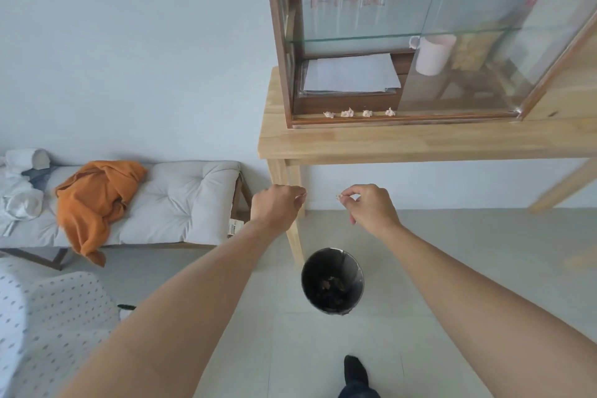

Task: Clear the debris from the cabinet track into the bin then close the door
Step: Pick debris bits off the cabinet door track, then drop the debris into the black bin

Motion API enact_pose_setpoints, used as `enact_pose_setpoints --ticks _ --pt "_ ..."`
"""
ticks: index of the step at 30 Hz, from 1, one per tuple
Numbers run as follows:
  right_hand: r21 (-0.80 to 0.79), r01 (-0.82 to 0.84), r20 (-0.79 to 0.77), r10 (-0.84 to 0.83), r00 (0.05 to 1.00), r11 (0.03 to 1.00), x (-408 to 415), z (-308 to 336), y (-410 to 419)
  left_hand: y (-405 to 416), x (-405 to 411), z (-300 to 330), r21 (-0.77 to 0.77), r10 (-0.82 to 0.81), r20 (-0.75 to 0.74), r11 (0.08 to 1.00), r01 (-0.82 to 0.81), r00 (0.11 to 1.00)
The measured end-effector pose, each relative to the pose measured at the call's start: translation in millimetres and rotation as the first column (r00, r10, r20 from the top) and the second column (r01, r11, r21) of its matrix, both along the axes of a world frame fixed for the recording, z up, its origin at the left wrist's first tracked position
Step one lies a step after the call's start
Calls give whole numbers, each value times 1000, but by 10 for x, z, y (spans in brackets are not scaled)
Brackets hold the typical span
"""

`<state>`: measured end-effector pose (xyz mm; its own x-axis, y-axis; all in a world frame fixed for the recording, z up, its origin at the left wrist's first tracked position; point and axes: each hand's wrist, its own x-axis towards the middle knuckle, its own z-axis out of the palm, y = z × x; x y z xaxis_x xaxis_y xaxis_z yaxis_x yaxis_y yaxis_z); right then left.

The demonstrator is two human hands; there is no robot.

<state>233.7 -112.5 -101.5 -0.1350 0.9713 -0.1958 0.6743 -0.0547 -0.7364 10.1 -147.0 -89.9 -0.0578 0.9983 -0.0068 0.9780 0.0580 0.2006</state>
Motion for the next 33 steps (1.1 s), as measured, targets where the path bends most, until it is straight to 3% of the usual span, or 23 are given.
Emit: enact_pose_setpoints --ticks 21,26,33 --pt "-309 -76 151 128 980 948 318 -2561 -67 -51 365 -2673 -347 128 91 934 -89 988" --pt "-324 -84 144 137 980 942 404 -2668 33 8 474 -2828 -390 165 40 911 -137 985" --pt "-246 -67 123 100 987 967 563 -2150 183 -63 431 -2367 -380 209 74 910 -167 975"
